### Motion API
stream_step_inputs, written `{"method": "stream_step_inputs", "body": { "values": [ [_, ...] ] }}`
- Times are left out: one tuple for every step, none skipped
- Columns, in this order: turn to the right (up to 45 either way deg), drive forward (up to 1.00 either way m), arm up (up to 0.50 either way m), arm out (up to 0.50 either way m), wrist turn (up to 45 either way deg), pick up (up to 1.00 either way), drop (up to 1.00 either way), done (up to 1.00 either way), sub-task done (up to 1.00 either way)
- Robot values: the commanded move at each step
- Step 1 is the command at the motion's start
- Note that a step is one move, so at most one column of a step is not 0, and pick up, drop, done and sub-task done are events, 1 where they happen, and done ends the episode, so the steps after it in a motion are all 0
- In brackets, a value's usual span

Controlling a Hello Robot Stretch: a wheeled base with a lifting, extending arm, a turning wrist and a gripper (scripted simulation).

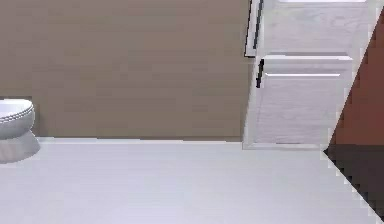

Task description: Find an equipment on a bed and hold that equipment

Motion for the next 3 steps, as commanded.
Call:
{"method": "stream_step_inputs", "body": {
  "values": [
    [0.0, 0.5, 0.0, 0.0, 0.0, 0.0, 0.0, 0.0, 0.0],
    [45.0, 0.0, 0.0, 0.0, 0.0, 0.0, 0.0, 0.0, 0.0],
    [6.0, 0.0, 0.0, 0.0, 0.0, 0.0, 0.0, 0.0, 0.0]
  ]
}}
